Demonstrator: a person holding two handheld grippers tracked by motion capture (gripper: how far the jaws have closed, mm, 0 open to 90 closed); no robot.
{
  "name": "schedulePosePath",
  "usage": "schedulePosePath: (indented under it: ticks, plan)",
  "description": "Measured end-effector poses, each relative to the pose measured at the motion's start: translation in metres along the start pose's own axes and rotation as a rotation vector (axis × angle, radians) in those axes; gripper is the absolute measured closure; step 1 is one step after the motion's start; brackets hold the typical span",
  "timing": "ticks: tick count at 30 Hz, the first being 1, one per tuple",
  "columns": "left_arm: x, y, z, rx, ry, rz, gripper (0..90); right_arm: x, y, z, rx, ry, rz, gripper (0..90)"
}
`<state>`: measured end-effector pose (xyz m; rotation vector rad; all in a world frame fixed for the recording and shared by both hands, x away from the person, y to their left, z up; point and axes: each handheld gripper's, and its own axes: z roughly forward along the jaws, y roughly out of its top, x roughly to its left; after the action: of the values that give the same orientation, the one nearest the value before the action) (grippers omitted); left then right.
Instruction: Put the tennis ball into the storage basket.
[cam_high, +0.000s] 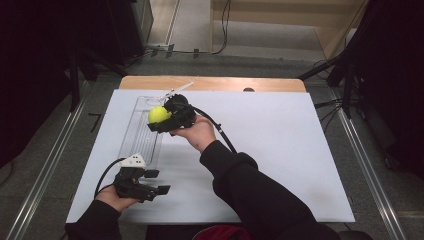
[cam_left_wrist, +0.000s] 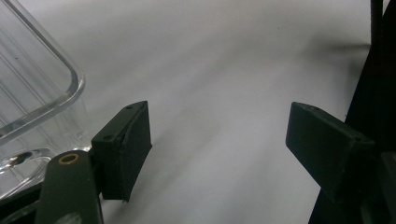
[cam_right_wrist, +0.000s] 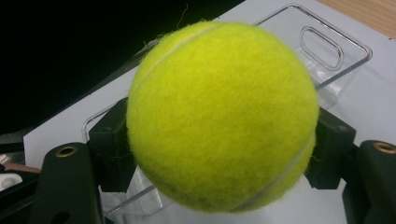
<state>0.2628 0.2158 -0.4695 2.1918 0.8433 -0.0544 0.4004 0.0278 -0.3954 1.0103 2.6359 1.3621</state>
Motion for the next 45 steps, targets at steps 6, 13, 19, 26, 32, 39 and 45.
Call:
schedulePosePath:
  ticks: [6,13,19,26,32,39,45]
  plan:
    - [0.0,0.0,0.0,-0.004,-0.003,-0.002,22.9,0.003,0.008,0.007,0.002,-0.004,-0.002,24.1]
    - [0.0,0.0,0.0,-0.005,-0.005,-0.002,22.9,0.005,0.016,0.016,0.004,-0.014,-0.005,24.1]
    - [0.0,0.0,0.0,-0.004,-0.009,0.001,23.0,0.005,0.018,0.024,0.015,-0.022,0.002,24.0]
    - [0.0,0.0,0.0,-0.005,-0.009,0.005,23.0,0.004,0.021,0.032,0.007,-0.027,0.016,24.1]
    - [-0.001,0.0,0.0,-0.001,-0.006,0.011,23.1,0.003,0.023,0.041,0.005,-0.036,0.019,24.1]
    - [-0.001,0.001,0.001,-0.003,-0.007,0.01,23.0,0.001,0.023,0.051,0.007,-0.04,0.018,24.0]
    - [-0.001,0.0,0.001,-0.004,-0.009,0.011,23.0,0.002,0.022,0.057,0.002,-0.037,0.033,24.0]
